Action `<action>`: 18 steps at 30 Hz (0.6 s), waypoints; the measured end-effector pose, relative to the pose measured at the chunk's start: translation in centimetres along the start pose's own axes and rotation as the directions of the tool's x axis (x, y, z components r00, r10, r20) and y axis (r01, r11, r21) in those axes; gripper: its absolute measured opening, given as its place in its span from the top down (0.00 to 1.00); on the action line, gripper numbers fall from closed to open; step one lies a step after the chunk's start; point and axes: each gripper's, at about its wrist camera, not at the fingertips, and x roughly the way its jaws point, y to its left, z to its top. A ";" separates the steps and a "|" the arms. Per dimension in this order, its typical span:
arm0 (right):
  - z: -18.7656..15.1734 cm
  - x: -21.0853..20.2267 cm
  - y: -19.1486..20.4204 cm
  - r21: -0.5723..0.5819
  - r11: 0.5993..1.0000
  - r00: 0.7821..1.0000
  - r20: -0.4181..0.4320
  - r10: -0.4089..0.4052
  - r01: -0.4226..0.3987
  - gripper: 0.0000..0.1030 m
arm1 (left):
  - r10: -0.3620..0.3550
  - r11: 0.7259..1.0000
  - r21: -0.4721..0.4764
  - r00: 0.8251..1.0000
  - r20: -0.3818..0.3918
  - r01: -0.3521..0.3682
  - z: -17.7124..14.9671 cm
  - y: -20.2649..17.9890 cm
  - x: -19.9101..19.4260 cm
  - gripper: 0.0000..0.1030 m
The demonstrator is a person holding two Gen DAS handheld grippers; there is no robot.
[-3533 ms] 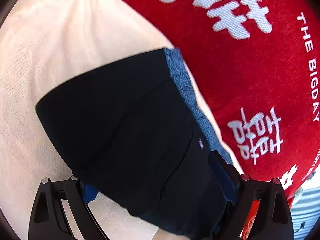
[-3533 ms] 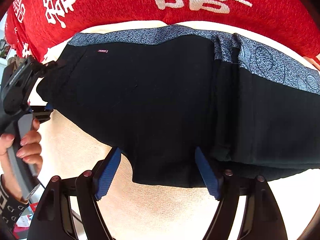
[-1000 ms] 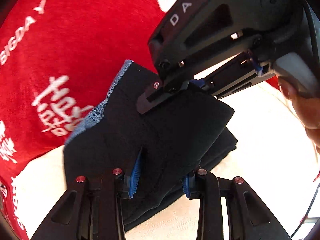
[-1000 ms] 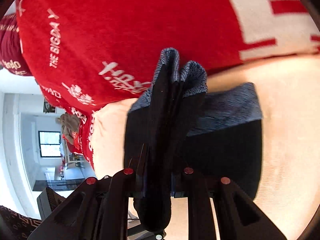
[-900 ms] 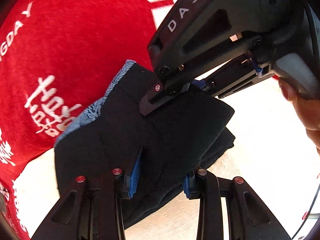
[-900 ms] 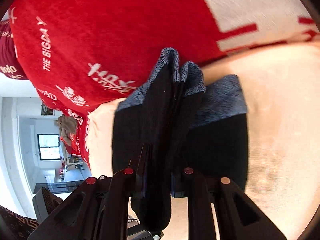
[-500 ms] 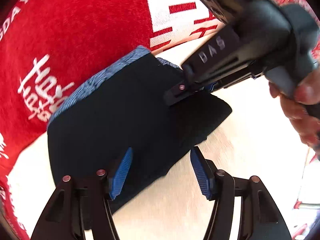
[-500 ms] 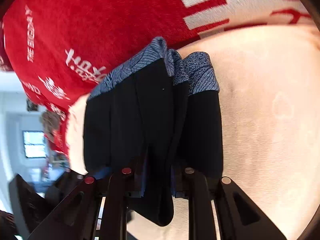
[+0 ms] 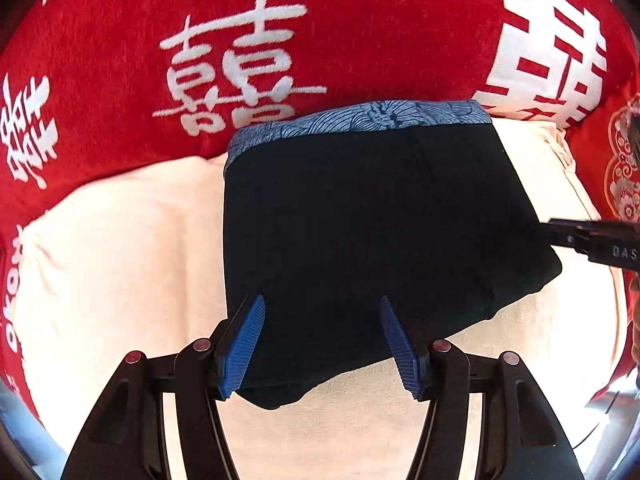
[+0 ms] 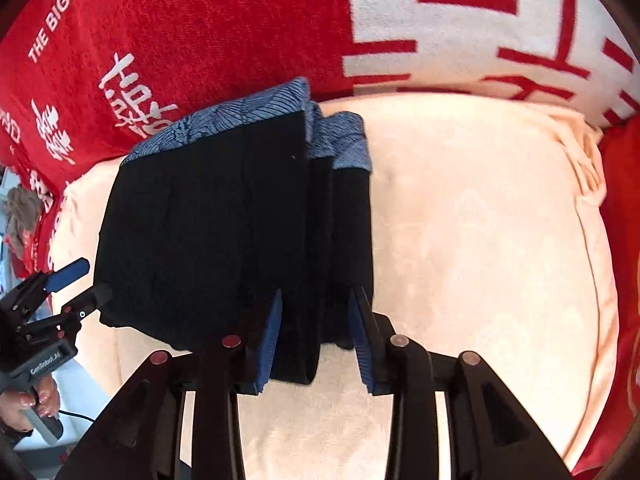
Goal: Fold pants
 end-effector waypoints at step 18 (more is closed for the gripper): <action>-3.1 -0.8 -3.0 0.219 0.973 0.996 -0.045 0.081 -0.069 0.28 | -0.094 0.985 -0.149 0.993 -0.071 0.083 -0.8 2.9 1.0 0.19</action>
